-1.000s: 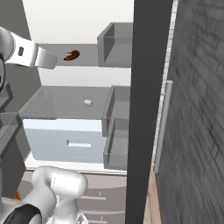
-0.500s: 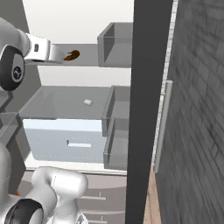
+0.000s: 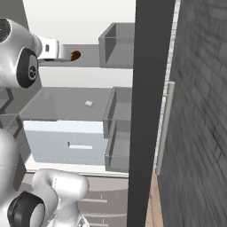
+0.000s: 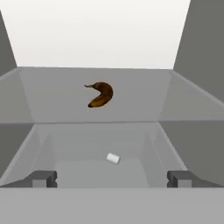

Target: Pick up the tangerine and banana from the fridge and place one fruit on each plate on the dining counter.

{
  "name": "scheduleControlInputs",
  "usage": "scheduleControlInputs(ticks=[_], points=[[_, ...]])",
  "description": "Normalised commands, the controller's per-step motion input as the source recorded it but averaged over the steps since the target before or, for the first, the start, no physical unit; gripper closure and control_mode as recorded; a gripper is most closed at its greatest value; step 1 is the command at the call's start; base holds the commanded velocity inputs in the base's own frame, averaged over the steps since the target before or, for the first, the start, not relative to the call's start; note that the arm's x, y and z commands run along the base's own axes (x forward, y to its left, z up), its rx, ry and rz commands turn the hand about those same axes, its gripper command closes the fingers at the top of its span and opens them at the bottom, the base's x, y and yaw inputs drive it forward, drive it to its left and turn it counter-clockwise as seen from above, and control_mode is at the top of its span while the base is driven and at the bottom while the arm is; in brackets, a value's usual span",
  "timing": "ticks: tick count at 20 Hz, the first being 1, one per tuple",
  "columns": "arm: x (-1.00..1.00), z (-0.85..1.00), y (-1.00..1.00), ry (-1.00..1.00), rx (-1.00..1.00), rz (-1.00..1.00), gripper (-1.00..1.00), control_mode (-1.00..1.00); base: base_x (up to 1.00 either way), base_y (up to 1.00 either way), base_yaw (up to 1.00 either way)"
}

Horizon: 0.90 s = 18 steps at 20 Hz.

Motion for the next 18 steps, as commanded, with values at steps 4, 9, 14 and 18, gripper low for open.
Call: scheduleControlInputs(ticks=[4,9,14,18], points=[[0.36,-0.01,0.08,0.01,0.00,0.00,-1.00,-1.00,0.00,0.00,0.00],[0.35,-0.02,0.11,0.01,0.00,0.00,-1.00,-1.00,0.00,0.00,0.00],[0.37,-0.17,0.13,0.03,0.00,0.00,-1.00,-1.00,0.00,0.00,0.00],[0.48,-0.20,0.07,0.05,0.00,0.00,-1.00,-1.00,0.00,0.00,0.00]])
